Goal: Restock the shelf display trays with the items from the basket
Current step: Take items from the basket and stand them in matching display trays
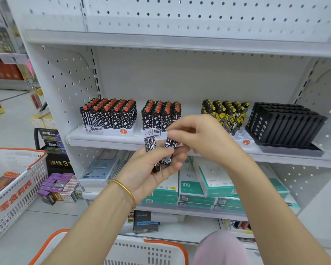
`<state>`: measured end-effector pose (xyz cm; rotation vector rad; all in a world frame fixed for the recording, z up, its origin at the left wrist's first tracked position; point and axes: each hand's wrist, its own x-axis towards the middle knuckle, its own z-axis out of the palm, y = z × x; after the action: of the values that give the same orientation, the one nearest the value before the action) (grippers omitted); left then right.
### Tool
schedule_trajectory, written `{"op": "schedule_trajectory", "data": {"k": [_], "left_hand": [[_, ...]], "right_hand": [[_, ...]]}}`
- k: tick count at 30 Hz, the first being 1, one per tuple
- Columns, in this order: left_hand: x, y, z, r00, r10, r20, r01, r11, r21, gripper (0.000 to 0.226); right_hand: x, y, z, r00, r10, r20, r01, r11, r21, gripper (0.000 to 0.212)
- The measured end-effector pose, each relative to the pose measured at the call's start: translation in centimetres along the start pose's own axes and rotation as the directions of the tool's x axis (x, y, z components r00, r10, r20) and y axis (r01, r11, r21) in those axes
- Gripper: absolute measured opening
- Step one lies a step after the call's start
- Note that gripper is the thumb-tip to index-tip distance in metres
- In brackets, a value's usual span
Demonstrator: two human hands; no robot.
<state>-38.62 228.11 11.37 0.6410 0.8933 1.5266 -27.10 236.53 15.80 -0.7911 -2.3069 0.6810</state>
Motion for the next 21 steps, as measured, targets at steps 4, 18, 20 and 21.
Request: {"op": "schedule_trajectory", "data": {"k": [4,18,20,21], "left_hand": [[0.0,0.1,0.4,0.999,-0.042,-0.001,0.042,0.994,-0.101,0.027],[0.3,-0.2,0.1,0.975,0.083,-0.205,-0.048,0.984,0.172,0.014],[0.4,-0.2,0.0,0.978,0.073,-0.197,-0.033,0.980,0.198,0.017],[0.4,-0.2,0.0,0.979,0.069,-0.193,-0.028,0.977,0.210,0.020]], "right_hand": [[-0.3,0.3,-0.8,0.997,0.018,0.072,-0.029,0.987,0.158,0.006],[2.1,0.1,-2.1,0.971,-0.072,-0.230,0.025,0.979,-0.203,0.026],[2.9,0.3,-1.6,0.972,-0.115,-0.205,0.047,0.949,-0.312,0.027],[3.3,0.3,-1.3,0.973,-0.128,-0.191,0.054,0.936,-0.349,0.028]]}}
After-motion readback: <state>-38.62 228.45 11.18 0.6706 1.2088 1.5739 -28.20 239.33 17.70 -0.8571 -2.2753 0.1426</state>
